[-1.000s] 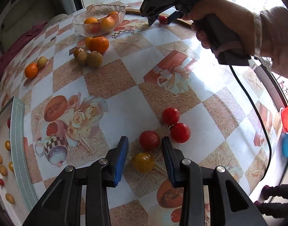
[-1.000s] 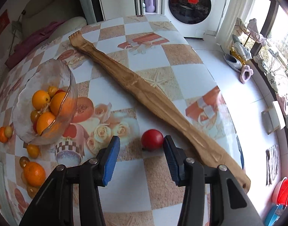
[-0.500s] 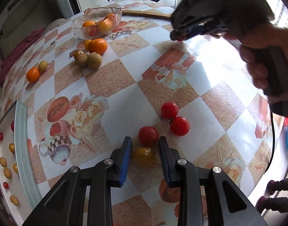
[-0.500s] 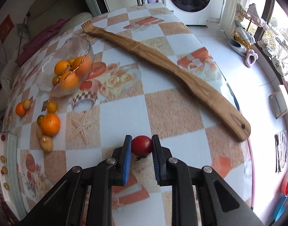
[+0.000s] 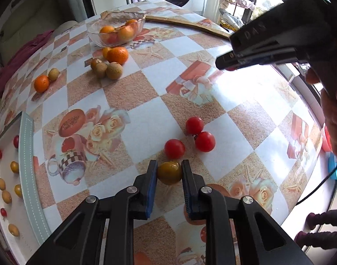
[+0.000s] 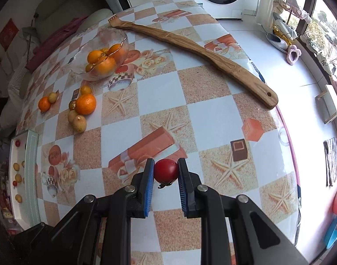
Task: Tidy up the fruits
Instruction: 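Carry yellow tomato and red tomato over the white tray with both tools, then open left tool to drop yellow tomato while right tool drops red tomato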
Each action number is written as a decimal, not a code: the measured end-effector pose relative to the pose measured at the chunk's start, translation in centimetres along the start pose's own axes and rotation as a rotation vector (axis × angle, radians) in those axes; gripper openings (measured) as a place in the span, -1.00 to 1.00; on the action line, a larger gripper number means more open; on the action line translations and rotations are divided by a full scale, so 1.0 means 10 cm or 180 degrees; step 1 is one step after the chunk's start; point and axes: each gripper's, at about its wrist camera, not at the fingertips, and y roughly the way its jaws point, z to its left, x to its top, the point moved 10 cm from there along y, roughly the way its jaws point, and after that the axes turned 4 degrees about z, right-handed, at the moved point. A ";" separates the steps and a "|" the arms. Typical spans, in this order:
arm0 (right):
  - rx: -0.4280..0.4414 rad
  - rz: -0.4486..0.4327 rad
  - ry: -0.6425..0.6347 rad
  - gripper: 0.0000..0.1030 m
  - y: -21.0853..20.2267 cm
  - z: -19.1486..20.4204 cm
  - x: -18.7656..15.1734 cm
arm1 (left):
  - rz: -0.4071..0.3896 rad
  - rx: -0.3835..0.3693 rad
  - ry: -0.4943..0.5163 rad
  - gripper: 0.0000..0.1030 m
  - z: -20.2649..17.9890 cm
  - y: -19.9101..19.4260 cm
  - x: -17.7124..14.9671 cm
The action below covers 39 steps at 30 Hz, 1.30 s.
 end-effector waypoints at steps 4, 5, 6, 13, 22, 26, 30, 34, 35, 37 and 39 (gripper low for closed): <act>0.0052 0.0044 -0.0129 -0.56 -0.09 0.22 -0.12 | -0.0053 0.0000 -0.0182 -0.55 0.20 -0.15 0.00; 0.0060 0.0047 -0.0171 -0.56 -0.10 0.29 -0.13 | -0.0061 -0.0002 -0.0249 -0.55 0.27 -0.19 0.00; 0.0072 0.0050 -0.0217 -0.56 -0.12 0.36 -0.16 | -0.0073 0.0008 -0.0318 -0.55 0.35 -0.24 -0.01; 0.0259 0.0117 -0.0540 -0.56 -0.15 1.11 -0.27 | -0.0139 0.0193 -0.0785 -0.55 1.07 -0.54 -0.22; 0.0645 0.0327 -0.1151 -0.57 -0.03 2.49 -0.56 | -0.0099 0.0627 -0.1454 -0.55 2.15 -0.85 -0.85; 0.0818 0.0486 -0.1413 -0.56 0.08 3.06 -0.78 | 0.0052 0.0758 -0.1703 -0.55 2.50 -0.84 -1.25; 0.0892 0.0740 -0.1645 -0.56 0.29 3.50 -1.04 | 0.0308 0.0798 -0.1898 -0.55 2.72 -0.72 -1.60; 0.0753 0.0942 -0.1869 -0.54 0.55 3.75 -1.27 | 0.0510 0.0780 -0.2020 -0.54 2.84 -0.59 -1.82; 0.0698 0.0991 -0.1920 -0.54 0.60 3.77 -1.32 | 0.0567 0.0756 -0.2047 -0.51 2.86 -0.55 -1.87; 0.0601 0.1065 -0.1992 -0.53 0.70 3.81 -1.41 | 0.0530 0.0719 -0.2080 -0.46 2.89 -0.55 -1.88; 0.0526 0.1026 -0.2065 -0.52 0.72 3.84 -1.43 | 0.0541 0.0759 -0.2055 -0.24 2.91 -0.55 -1.88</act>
